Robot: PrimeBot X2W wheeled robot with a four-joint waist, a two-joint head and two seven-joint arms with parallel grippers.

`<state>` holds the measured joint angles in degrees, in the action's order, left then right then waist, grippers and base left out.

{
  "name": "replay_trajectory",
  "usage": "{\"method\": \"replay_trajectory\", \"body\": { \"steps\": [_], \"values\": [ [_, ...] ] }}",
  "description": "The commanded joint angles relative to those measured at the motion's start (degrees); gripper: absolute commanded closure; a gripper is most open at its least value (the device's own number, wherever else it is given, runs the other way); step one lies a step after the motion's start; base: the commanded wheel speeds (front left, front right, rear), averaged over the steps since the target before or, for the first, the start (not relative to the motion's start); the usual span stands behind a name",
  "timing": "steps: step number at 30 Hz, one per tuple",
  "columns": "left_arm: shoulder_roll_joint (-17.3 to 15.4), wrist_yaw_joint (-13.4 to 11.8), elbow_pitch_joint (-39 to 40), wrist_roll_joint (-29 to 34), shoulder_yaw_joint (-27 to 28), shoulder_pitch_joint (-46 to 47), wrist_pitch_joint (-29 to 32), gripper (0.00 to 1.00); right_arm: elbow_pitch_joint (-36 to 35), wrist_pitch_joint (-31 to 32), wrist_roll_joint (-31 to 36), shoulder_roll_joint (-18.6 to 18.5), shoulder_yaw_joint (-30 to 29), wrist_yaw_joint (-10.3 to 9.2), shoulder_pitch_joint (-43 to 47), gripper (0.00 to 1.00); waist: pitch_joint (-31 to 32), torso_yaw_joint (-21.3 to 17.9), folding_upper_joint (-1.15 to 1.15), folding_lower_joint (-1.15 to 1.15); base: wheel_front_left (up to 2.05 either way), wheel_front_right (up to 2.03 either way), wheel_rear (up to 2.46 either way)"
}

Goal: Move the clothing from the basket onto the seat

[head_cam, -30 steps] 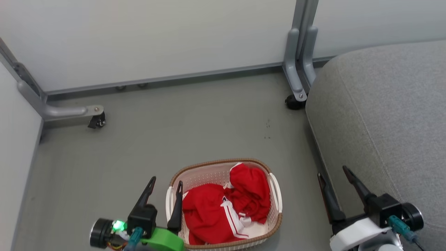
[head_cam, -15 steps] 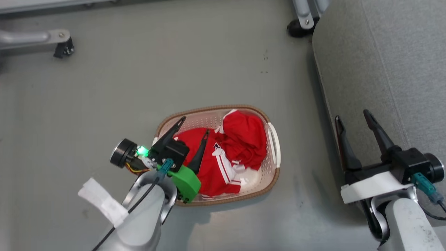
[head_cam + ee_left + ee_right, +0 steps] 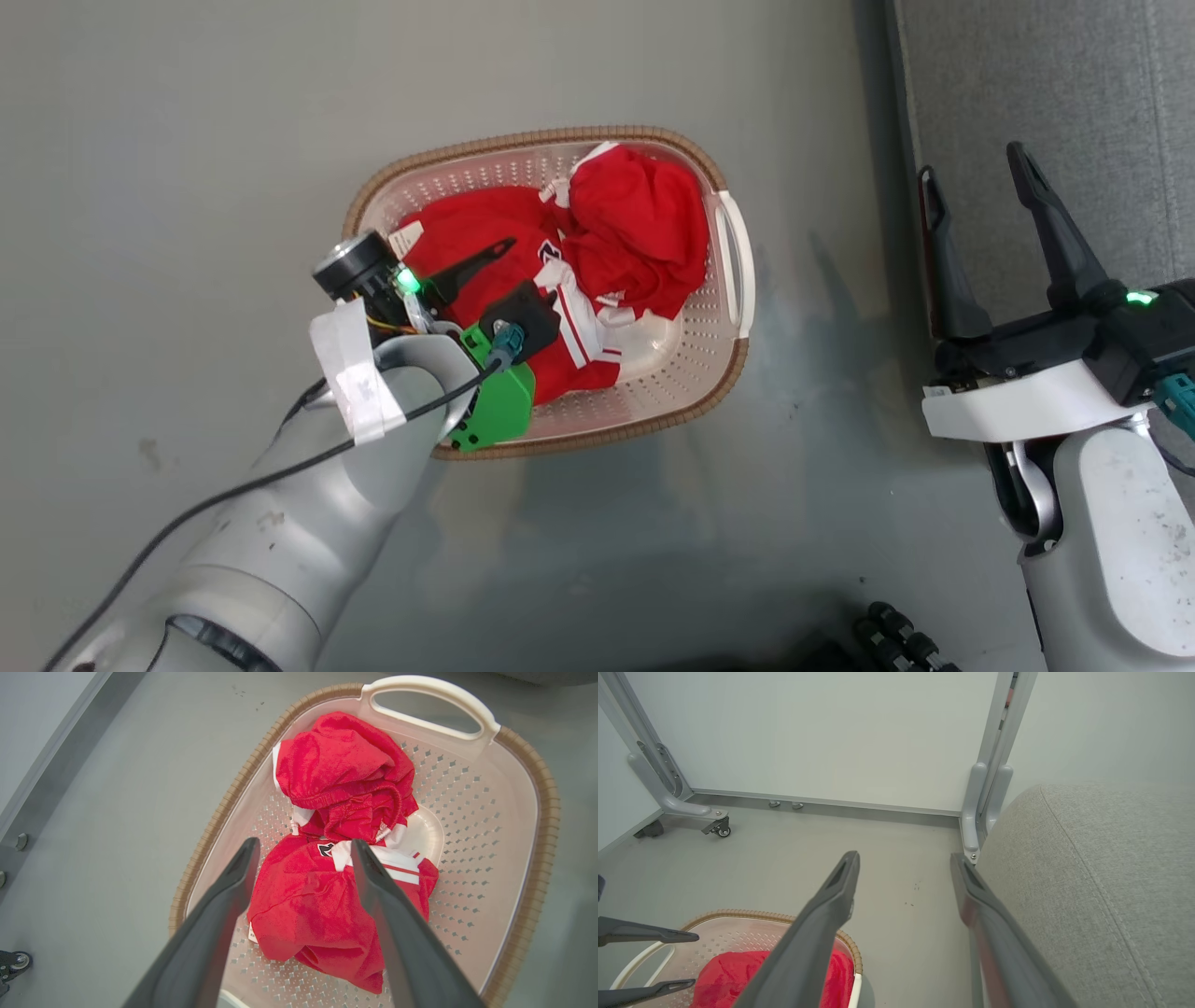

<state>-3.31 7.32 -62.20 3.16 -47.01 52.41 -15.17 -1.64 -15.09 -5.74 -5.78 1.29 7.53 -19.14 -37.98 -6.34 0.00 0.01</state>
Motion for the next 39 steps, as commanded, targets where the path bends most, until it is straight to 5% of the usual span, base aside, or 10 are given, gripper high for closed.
{"method": "replay_trajectory", "body": {
  "steps": [1,16,39],
  "values": [
    [-0.66,0.16,-1.47,0.38,-1.73,2.90,0.02,0.00,-0.71,-0.12,0.05,0.03,0.17,-0.08,-1.32,0.00,-7.27,-1.66,0.00,-0.01,0.00,0.00,0.00],
    [-0.18,0.13,-11.23,0.91,-24.54,14.73,6.76,0.00,-1.16,-0.12,-1.54,1.43,2.63,-0.08,-5.00,0.00,-15.59,-4.20,0.00,-0.01,0.00,0.00,0.00],
    [-0.43,0.13,-11.68,2.61,-26.48,21.32,14.99,0.00,-2.14,-0.12,-2.54,0.35,2.05,-0.08,-5.82,0.00,-23.08,-3.66,0.00,-0.01,0.00,0.00,0.00]
  ]
}}
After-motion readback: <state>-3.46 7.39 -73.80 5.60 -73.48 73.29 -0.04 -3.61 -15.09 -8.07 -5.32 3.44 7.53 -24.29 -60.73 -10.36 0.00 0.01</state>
